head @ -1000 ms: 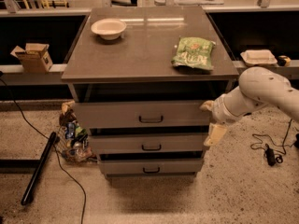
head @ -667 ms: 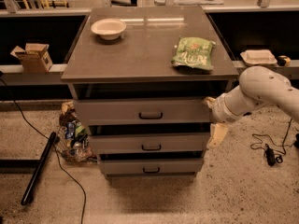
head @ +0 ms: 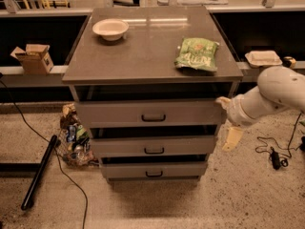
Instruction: Close top drawer
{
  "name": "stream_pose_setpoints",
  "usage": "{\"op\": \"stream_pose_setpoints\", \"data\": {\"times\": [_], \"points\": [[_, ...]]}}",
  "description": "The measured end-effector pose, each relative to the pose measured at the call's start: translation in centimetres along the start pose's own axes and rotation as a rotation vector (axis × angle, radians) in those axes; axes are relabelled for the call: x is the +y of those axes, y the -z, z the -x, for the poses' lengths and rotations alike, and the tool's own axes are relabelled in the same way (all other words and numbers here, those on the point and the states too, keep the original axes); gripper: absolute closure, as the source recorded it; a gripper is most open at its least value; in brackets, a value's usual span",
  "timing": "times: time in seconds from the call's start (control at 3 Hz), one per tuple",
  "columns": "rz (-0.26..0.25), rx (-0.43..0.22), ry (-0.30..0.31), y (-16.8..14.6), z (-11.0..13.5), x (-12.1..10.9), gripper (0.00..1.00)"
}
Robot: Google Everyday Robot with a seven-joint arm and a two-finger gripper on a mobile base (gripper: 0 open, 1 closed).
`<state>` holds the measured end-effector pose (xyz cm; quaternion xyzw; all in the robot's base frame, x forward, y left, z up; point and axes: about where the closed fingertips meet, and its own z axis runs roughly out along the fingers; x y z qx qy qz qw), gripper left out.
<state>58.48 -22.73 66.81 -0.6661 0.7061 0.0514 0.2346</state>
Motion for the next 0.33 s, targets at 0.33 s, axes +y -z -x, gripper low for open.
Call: {"op": "stream_pose_setpoints", "data": {"times": [0.33], "points": [[-0.032,0.016,0.002,3.12,-0.07,0.76,0.00]]}}
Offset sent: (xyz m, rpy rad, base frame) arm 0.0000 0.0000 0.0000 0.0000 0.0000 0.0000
